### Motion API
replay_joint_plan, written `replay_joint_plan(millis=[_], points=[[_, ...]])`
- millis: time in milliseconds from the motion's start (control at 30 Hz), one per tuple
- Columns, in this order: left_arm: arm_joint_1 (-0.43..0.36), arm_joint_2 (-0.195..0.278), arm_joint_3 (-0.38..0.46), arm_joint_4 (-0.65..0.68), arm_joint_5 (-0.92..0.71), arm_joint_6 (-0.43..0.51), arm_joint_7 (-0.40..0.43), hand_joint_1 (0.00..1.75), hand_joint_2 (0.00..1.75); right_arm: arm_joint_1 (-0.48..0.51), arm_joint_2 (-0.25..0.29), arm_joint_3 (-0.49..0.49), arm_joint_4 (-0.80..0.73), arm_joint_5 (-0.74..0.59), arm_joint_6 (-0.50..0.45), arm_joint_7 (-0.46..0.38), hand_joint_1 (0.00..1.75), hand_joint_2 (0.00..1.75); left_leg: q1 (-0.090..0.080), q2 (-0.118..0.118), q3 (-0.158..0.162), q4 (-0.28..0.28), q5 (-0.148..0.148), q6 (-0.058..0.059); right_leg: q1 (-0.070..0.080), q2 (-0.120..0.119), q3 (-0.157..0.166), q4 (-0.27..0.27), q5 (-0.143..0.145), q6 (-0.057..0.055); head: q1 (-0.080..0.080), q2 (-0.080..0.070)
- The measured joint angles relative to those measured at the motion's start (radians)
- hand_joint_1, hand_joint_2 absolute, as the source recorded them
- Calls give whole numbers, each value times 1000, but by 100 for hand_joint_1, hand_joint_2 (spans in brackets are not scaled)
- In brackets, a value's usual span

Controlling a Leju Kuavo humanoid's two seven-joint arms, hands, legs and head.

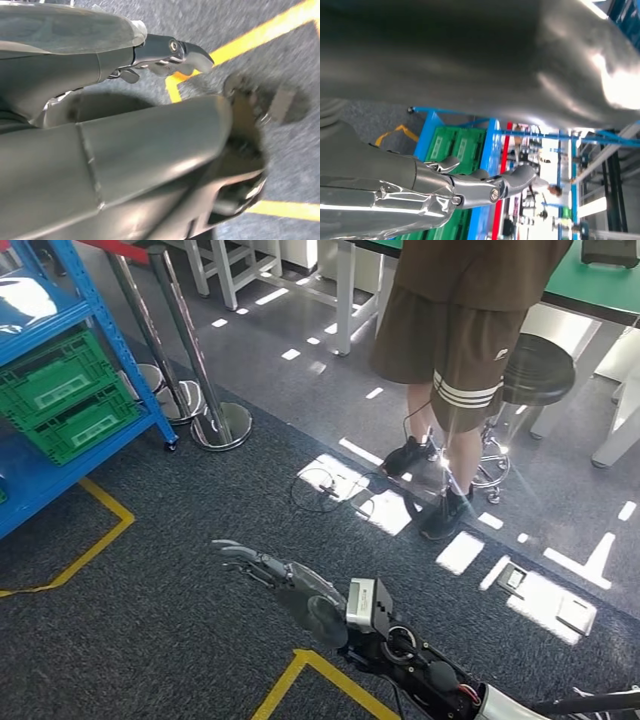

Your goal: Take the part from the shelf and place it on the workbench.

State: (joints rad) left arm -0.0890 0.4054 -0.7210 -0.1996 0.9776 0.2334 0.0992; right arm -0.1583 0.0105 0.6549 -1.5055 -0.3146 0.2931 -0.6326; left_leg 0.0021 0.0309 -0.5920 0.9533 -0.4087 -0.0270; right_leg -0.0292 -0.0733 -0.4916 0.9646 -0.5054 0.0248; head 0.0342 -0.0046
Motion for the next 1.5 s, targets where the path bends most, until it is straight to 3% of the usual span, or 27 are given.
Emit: replay_joint_plan(millis=[33,100,200,233,267,300,333,400,467,533,600,700,767,800,867,933,1033,1100,1167,1200,1267,1300,1333,1367,1400,1433,1500], points=[[-1,1,0,0,0,-1,-1,0,0,0,0,0,-1,0,0,1,0,0,2,-7,3,-5,0,7,-2,-2,2,-1,-3,6,1,0],[0,2,0,0,2,-1,-1,0,0,0,0,0,-5,0,0,1,0,0,6,-21,15,-17,3,20,-3,20,-6,29,-28,13,6,0],[-4,-5,0,0,2,-1,-1,0,0,2,-1,-1,-8,0,0,1,0,0,7,-44,26,-23,2,34,0,64,-93,218,-118,13,15,0],[-5,-7,0,-1,2,-2,-1,0,0,4,-2,0,-8,0,-1,2,0,0,7,-54,27,-22,1,35,2,68,-125,275,-134,13,17,0],[-6,-9,0,-1,2,-3,-2,0,0,5,-4,0,-8,0,-1,3,0,0,7,-65,29,-22,-1,36,2,69,-142,298,-130,13,18,0],[-6,-11,0,-1,2,-4,-2,0,0,5,-4,0,-8,0,-1,4,0,0,7,-78,31,-21,-2,34,2,71,-140,281,-105,12,18,0],[-6,-12,0,-1,2,-5,-1,0,0,5,-4,0,-8,0,-2,5,0,0,9,-90,34,-19,-5,31,0,76,-119,225,-64,12,19,0],[-7,-13,0,-1,2,-7,-1,0,0,5,-4,0,-8,0,-2,7,0,0,10,-115,33,-7,-12,20,-6,118,-64,88,3,12,20,0],[-9,-10,0,-1,2,-9,-1,0,0,5,-5,0,-9,-1,-1,9,0,0,11,-136,22,2,-14,7,-9,153,-38,28,17,7,18,0],[-6,-4,0,-1,3,-9,1,0,0,4,-5,0,-12,-1,-1,10,0,0,14,-156,14,-1,-7,-7,-6,142,-33,24,18,-5,15,0],[-3,-1,0,-1,4,-9,3,0,0,2,-4,0,-14,-2,0,10,0,0,14,-130,1,23,-20,-17,-9,118,-25,14,23,-18,9,0],[-6,-1,0,-1,5,-9,3,0,0,2,-4,0,-16,-2,0,11,0,0,13,-52,-93,204,-104,-27,-8,77,-21,7,24,-28,-3,0],[-5,-1,0,-1,5,-9,3,0,0,3,-4,0,-17,-2,0,11,0,0,16,-39,-145,297,-128,-31,-7,51,-22,7,21,-30,-3,0],[-3,-1,0,-1,5,-9,3,0,0,3,-4,1,-17,-2,0,11,0,0,18,-37,-141,286,-111,-32,-7,40,-21,7,20,-29,-3,0],[2,1,-1,1,1,-1,1,0,0,2,-4,1,-17,-2,0,11,0,0,20,-28,-82,173,-48,-31,-9,25,-17,7,16,-26,-1,0],[5,3,-2,2,-3,7,-2,0,0,0,-4,1,-17,-2,0,11,0,0,20,-20,-37,90,-11,-29,-9,20,-14,7,14,-23,2,0],[5,3,-2,2,-3,6,-1,0,0,0,-4,1,-17,-2,0,11,0,0,20,-17,-30,78,-6,-29,-9,19,-13,7,14,-23,3,0],[5,3,-2,2,1,2,1,0,0,1,-3,2,-18,-2,0,11,0,0,15,5,-8,36,-4,-26,-7,16,-11,7,12,-20,0,0],[3,5,-2,1,5,-4,4,0,0,0,-2,2,-20,-2,0,11,0,0,8,10,15,-8,-3,-7,-4,18,-9,13,0,-7,2,0],[1,6,-2,1,5,-5,4,0,0,0,-2,3,-21,-1,0,11,0,0,6,-4,20,-14,-3,6,-4,29,-19,43,-22,0,6,0],[-4,4,-2,0,5,-6,4,0,0,2,-2,3,-23,-1,0,12,0,0,6,-36,32,-25,-2,29,-4,57,-72,169,-90,14,16,0],[-5,3,-2,0,4,-6,4,0,0,4,-3,3,-24,-1,-1,12,0,0,6,-46,33,-25,-3,32,-2,65,-110,242,-118,14,18,0],[-6,0,-2,0,5,-6,4,0,0,6,-4,3,-23,-1,-2,12,0,0,5,-57,34,-24,-4,33,0,68,-137,288,-126,14,19,0],[-6,-2,-2,0,5,-6,3,0,0,6,-4,3,-24,-1,-3,12,0,0,5,-68,36,-24,-6,33,1,69,-146,296,-112,13,20,0],[-6,-3,-2,0,6,-6,3,0,0,6,-4,3,-24,-1,-3,13,0,0,6,-80,40,-22,-8,31,1,71,-135,260,-79,13,20,0],[-6,-5,-2,0,6,-6,2,0,0,6,-4,3,-24,-1,-4,13,0,0,7,-92,43,-19,-11,28,0,79,-109,194,-34,12,21,0],[-7,-6,-2,0,7,-5,2,0,0,6,-5,3,-24,-1,-6,13,0,0,7,-116,42,-8,-19,18,-5,115,-58,69,17,10,21,0]])
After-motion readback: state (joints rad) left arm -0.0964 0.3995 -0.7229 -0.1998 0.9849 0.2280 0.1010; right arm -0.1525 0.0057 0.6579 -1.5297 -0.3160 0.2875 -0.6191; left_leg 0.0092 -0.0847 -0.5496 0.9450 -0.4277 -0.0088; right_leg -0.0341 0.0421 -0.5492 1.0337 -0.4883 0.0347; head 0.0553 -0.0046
